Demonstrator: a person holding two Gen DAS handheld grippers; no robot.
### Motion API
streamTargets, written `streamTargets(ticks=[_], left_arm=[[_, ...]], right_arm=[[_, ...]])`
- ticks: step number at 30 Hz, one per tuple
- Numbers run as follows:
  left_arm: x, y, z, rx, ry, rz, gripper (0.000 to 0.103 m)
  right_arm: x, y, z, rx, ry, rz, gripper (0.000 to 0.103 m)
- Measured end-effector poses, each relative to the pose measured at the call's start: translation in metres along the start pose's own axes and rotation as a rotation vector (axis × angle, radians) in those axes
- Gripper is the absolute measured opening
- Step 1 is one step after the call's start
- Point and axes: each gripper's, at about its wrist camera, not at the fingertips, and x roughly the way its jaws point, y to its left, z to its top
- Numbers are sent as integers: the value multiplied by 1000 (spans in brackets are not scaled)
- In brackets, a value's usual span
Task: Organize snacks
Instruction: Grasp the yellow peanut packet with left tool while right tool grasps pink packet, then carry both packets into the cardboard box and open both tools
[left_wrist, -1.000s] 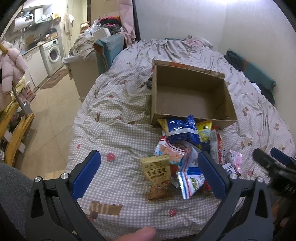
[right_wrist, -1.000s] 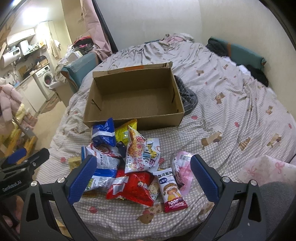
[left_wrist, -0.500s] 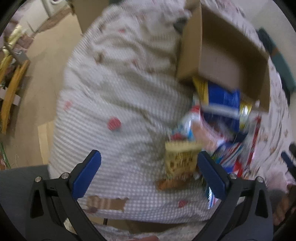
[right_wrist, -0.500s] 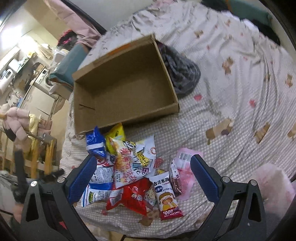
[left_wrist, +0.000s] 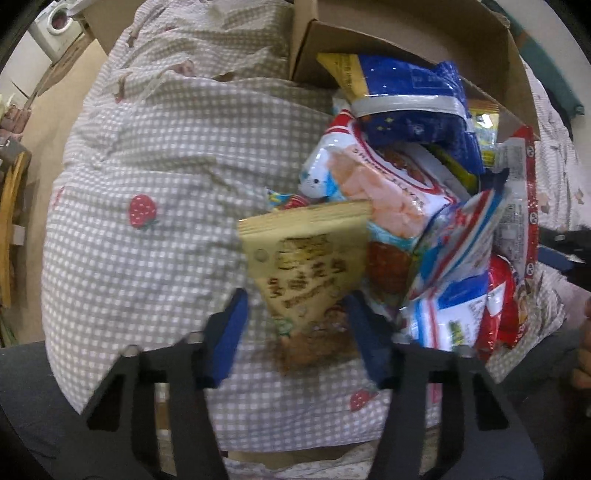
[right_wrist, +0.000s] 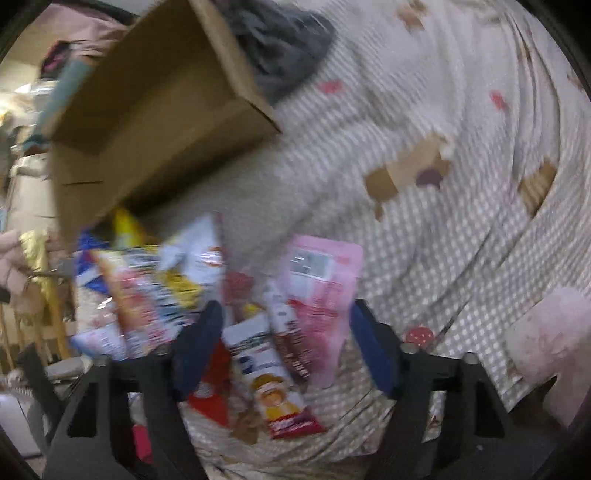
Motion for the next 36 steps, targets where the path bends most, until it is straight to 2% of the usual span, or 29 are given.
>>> streamTargets(ticks=[2,4,6,8,9,10,13,17,23,24,25,26,28,29,31,36], left_arm=[[5,-1,-1,0,3,-4,30],[6,1,-2,-7,7,-6,15],[0,6,-5,-17,11,-21,11],[-3,7,-6,-11,-3,-7,9],[-5,7,-6,-12,-13,1,8],[-8,8,-8,-17,-28,7,7],[-19,13,-7,-40,-73,15,6],[-23,16,-9,-66,-95,6,6],[-43,19,-11,-54,-96,7,6],[-44,18,-12,-53,-98,6,6],[-46,15,-5,-53,-99,8,6],[-46,18,2,-53,-102,8,6],[-52,18,1,-56,-116,14,6],[-53,19,3,-59,-123,18,6],[-60,24,3,-81,-138,14,6],[-76,32,3,-99,-183,-3,6]], right_arm=[[10,-2,2,-2,10,-71,59],[12,-6,3,16,2,-108,54],[8,-12,3,42,-30,-118,53],[10,-16,5,56,-26,-122,51],[14,-16,6,56,-6,-119,43],[23,-17,7,53,17,-114,41],[34,-9,9,-4,23,-113,41],[27,7,11,-35,7,-86,41],[56,14,11,-48,49,-147,45],[57,16,12,-61,46,-156,43],[56,19,11,-82,34,-170,41],[60,22,8,-96,23,-186,33],[54,30,5,-113,-19,-197,12],[39,40,0,-109,-48,-212,4],[20,37,2,-78,-113,-221,3],[-24,45,-11,-42,-246,-156,0]])
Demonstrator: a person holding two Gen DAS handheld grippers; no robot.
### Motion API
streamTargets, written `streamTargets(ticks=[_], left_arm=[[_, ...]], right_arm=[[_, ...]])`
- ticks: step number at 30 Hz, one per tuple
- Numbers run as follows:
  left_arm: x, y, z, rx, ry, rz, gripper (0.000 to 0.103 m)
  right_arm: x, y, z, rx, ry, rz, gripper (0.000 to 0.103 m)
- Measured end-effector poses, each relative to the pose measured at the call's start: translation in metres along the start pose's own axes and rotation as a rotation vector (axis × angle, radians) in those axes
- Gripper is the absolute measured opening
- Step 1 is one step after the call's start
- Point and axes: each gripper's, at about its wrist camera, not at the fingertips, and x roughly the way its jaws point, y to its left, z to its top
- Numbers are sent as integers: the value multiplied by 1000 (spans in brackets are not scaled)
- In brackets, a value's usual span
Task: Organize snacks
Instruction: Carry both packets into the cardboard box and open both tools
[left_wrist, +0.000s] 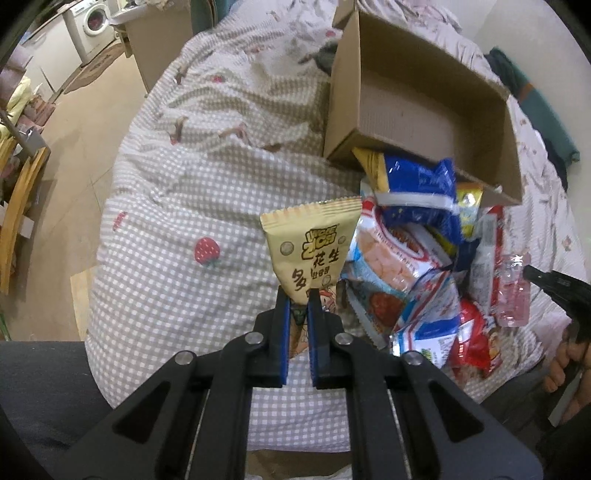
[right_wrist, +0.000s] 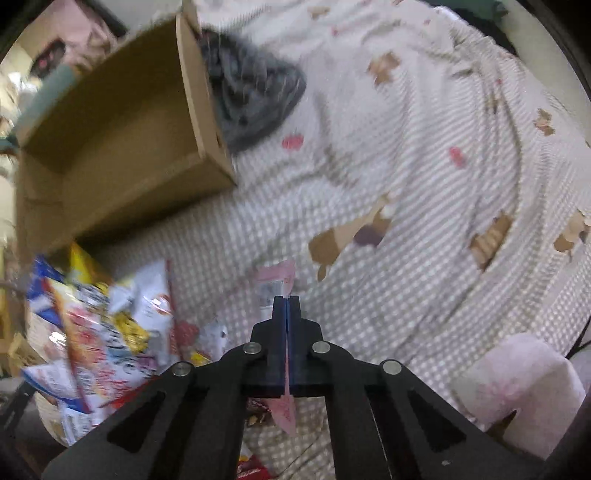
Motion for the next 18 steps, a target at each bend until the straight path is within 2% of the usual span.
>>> streamTargets(ticks=[4,5,11,16,18], left_arm=[[-19,4,8,-29,-19,-36,6],[-23,3,11,-33,-20,-44,6],[-61,-19,49,-30,-95,-102,6],[-83,-52,89,36,-183,-106,6],[-81,-61,104,44,-186,-103,6]], right_arm=[[-46,-5,0,46,-93,91,0],[-58,-16,2,40,-123,126,0],[-109,-11,25,-23,-231,268,0],[-138,13,55,-79,-297,412,0],[-143,26,69,-106,-319,467,0]])
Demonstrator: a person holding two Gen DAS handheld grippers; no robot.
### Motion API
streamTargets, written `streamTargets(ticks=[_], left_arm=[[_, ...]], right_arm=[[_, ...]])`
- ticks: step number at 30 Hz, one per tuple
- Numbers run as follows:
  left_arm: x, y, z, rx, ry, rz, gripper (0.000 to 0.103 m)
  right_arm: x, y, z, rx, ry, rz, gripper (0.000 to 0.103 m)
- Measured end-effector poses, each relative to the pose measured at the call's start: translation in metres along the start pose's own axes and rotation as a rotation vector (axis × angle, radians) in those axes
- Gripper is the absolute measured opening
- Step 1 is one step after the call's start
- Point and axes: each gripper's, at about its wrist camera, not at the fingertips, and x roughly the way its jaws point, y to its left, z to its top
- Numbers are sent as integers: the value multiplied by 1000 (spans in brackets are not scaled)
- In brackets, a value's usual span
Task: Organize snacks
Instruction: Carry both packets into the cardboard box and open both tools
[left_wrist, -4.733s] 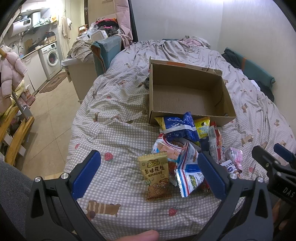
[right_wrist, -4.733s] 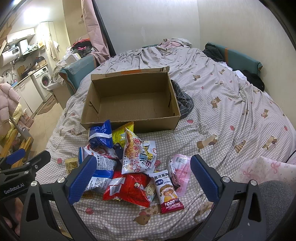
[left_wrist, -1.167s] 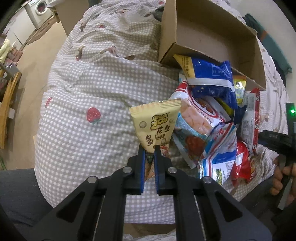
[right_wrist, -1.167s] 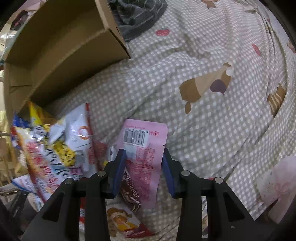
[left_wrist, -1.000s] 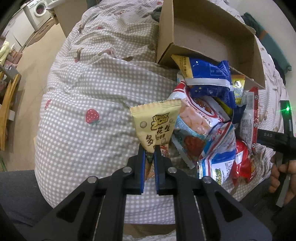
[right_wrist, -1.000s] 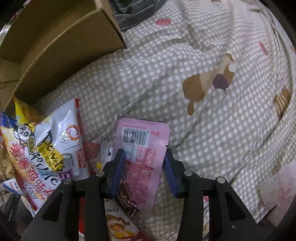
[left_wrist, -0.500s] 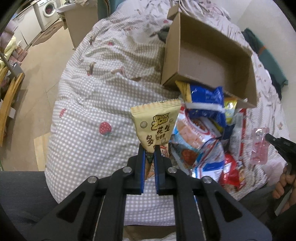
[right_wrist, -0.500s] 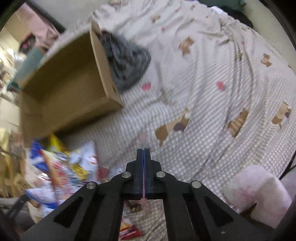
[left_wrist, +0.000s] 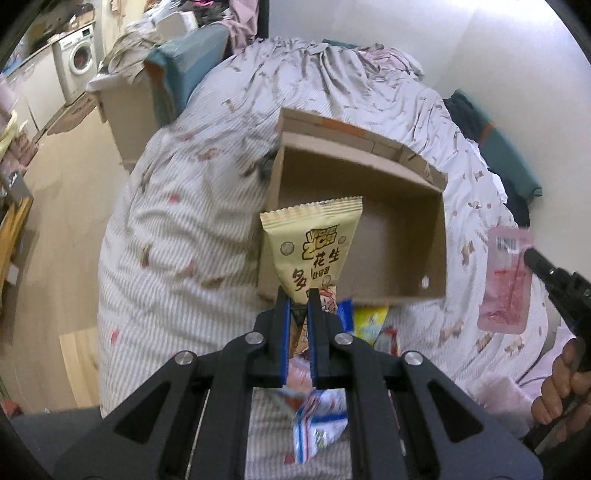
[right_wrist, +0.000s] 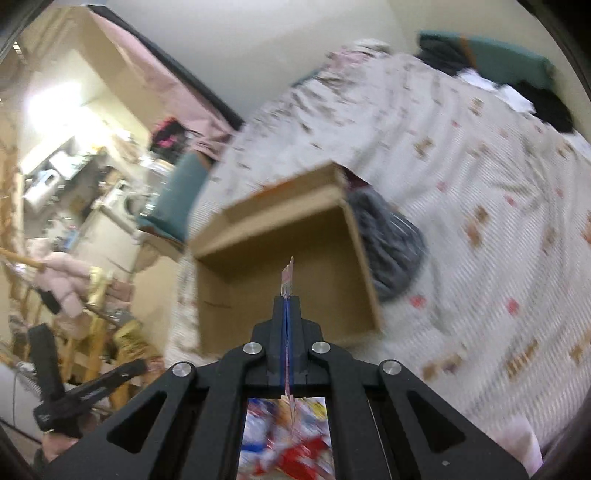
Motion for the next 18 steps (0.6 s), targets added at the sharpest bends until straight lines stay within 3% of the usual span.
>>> streamTargets(ticks=[5,8,15,18], left_arm=[[28,-20,33,41,-3,1,6],[58,-35,43,108,49,-37,6],[133,-43,47,125,169,-8,6],[152,-47,49,142,180,11,6]], right_arm=[[29,10,26,-22,-39,103,0],[57,1,32,3,-33,152,0],[144,-37,21,46,83,171,0],[173,-48,14,44,136,148,0]])
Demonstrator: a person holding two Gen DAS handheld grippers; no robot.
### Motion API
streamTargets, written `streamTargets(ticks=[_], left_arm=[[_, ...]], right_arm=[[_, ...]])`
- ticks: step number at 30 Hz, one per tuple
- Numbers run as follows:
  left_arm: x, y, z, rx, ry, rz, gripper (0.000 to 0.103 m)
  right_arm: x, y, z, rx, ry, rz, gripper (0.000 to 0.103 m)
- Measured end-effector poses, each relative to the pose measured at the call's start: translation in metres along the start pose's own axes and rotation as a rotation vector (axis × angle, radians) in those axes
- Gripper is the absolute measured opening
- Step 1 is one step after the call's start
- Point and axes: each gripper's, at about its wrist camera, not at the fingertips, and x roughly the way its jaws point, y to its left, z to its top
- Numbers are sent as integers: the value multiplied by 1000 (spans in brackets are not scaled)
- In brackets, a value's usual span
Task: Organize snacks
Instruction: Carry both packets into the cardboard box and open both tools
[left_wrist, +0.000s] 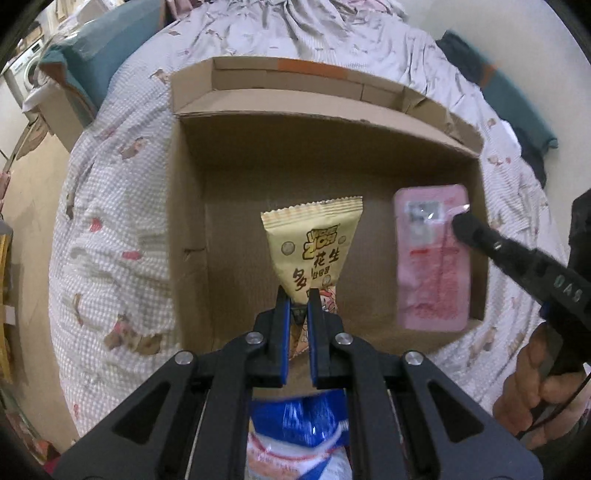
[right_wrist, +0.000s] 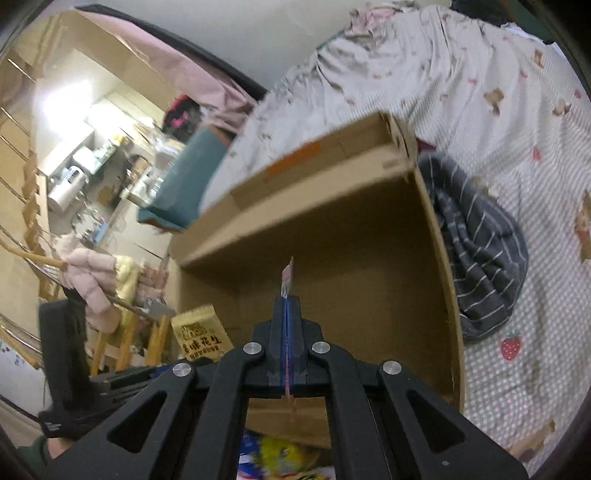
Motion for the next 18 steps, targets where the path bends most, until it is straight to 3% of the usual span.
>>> streamTargets(ticks=[4,14,17,18], left_arm=[[17,-2,7,7,15,9,6],[41,-2,1,-16,67,47,7],[39,-4,1,-13,61,59,14],[37,-5,1,-11,55,65,22]], right_arm=[[24,-18,-6,38,60,-22,0],[32,-38,-15,87,82,-113,1],[35,-35,-14,75,83,-121,3],[35,-35,-13,72,80,-120,5]])
